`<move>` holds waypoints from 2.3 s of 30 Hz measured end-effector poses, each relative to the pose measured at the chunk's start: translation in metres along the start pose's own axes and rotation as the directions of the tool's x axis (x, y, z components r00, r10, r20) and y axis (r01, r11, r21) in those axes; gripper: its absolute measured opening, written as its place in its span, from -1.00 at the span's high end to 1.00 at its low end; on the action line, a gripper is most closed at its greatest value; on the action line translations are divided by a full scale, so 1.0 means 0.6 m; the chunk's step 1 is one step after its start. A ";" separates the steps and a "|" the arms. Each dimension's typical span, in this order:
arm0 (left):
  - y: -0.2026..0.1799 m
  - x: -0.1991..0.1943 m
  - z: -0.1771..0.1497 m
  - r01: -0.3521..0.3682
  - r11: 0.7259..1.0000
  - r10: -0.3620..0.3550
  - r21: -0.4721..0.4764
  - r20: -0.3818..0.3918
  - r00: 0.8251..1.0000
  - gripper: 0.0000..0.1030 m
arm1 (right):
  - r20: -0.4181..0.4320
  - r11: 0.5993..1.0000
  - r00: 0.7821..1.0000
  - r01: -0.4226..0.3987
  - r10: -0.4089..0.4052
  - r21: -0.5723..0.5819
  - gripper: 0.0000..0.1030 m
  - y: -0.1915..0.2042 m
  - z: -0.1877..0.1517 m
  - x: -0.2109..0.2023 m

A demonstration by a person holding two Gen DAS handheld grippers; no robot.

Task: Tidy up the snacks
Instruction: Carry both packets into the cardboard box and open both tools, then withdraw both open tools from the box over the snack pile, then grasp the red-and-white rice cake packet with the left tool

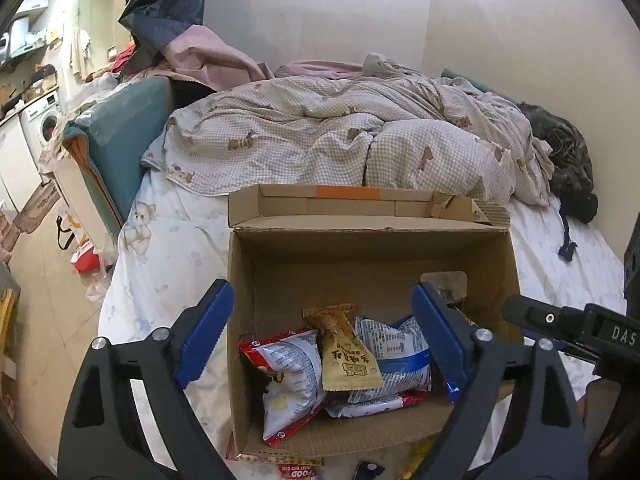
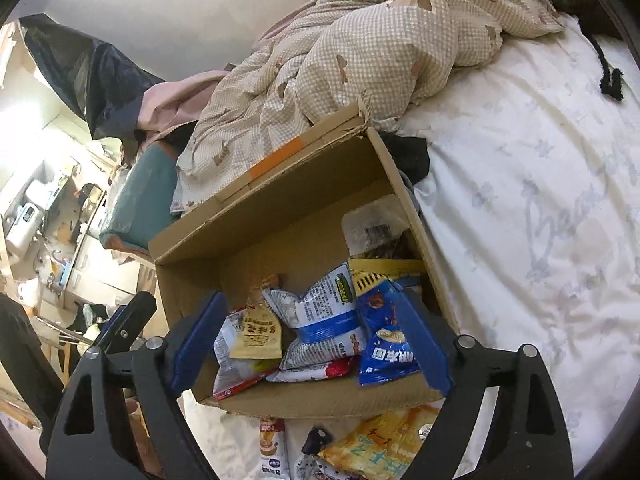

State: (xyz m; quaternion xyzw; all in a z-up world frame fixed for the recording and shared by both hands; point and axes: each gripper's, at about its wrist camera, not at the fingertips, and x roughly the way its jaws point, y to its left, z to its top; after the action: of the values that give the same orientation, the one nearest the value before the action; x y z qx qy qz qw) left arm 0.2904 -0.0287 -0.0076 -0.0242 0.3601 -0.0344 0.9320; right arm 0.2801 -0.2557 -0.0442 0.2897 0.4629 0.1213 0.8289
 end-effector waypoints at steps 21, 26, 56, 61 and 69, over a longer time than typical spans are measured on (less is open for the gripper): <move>0.054 -0.097 -0.062 -0.039 0.997 0.034 -0.061 -0.081 0.996 -0.72 | 0.009 0.999 1.000 0.003 -0.002 -0.053 -0.73 0.027 -0.060 -0.083; 0.070 -0.112 -0.101 -0.077 0.994 0.064 -0.077 -0.157 0.986 -0.72 | -0.015 0.997 1.000 0.020 -0.021 -0.076 -0.73 0.025 -0.090 -0.103; 0.058 0.069 -0.300 -0.113 0.977 -0.015 -0.179 -0.592 0.806 0.01 | -0.153 0.988 0.986 0.086 -0.066 0.127 -0.73 -0.060 -0.192 -0.098; 0.039 0.071 -0.305 -0.088 0.991 0.002 -0.105 -0.627 0.779 0.44 | -0.159 0.986 0.984 0.101 -0.080 0.132 -0.73 -0.065 -0.190 -0.091; 0.048 0.008 -0.321 -0.048 0.986 -0.066 -0.158 -0.642 0.764 0.44 | -0.191 0.991 0.979 0.095 -0.075 0.095 -0.73 -0.048 -0.197 -0.074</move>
State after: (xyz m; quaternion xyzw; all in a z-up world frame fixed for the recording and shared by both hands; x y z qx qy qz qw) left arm 0.1657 -0.0044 -0.1555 -0.0898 0.6598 -0.0154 0.7459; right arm 0.1553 -0.2562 -0.0779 0.2994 0.5563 0.0883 0.7701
